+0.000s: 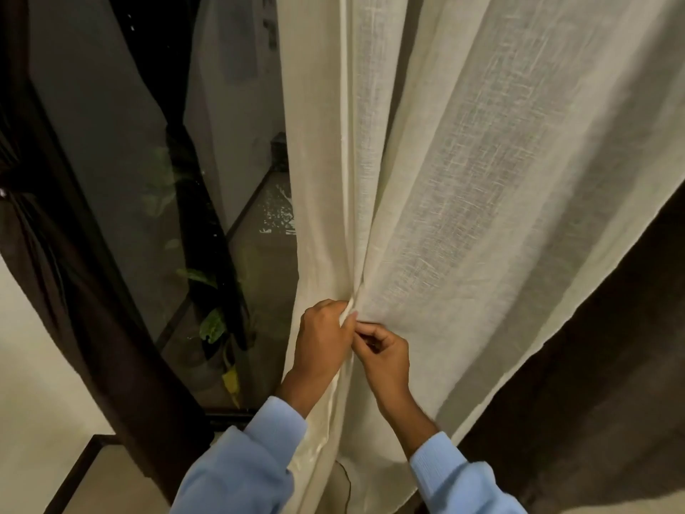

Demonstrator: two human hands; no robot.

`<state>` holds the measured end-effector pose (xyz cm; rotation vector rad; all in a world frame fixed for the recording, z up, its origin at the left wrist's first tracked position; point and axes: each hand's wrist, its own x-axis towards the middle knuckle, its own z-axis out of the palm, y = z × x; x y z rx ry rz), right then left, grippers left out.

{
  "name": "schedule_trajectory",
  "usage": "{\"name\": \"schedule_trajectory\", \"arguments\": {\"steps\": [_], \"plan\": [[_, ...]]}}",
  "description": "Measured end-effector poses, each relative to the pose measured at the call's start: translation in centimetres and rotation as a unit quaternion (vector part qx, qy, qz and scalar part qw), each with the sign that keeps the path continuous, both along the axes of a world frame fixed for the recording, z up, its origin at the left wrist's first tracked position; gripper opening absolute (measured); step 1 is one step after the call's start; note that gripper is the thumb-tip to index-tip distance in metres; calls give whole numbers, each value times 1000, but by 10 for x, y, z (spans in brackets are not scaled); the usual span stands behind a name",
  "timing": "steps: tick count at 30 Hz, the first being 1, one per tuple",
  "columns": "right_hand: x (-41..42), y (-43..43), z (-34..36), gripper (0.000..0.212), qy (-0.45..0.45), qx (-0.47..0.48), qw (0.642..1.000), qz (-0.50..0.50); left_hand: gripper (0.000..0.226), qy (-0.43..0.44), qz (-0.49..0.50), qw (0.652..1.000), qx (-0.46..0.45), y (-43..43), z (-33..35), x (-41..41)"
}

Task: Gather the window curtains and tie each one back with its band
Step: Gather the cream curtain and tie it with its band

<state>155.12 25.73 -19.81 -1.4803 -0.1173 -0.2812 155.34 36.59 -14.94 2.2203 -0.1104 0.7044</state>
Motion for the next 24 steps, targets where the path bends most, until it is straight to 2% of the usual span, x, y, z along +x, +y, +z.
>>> {"name": "schedule_trajectory", "arguments": {"steps": [3, 7, 9, 12, 14, 16, 18, 20, 24], "plan": [[-1, -17, 0, 16, -6, -4, 999, -43, 17, -7, 15, 1000, 9, 4, 0, 8], [-5, -48, -6, 29, -24, 3, 968, -248, 26, -41, 49, 998, 7, 24, 1, 17], [-1, -66, -6, 64, 10, -12, 953, -303, 29, -44, 57, 997, 2, 33, 1, 19], [12, -85, -4, 122, 91, -84, 959, -255, 29, -40, 60, 997, -2, 38, 0, 18], [21, -85, -2, 141, 103, -128, 961, -223, 27, -27, 52, 998, -12, 37, -1, 15], [27, -78, -2, 151, 104, -133, 966, -196, 25, -17, 39, 999, -22, 36, -2, 12], [33, -69, -3, 153, 103, -113, 973, -171, 24, -10, 32, 999, -28, 33, -3, 8], [39, -61, -6, 143, 98, -91, 978, -161, 23, -12, 29, 999, -33, 31, -2, 4], [44, -55, -10, 85, 66, -46, 979, -188, 22, -12, 29, 999, -21, 34, -2, -3]]}}
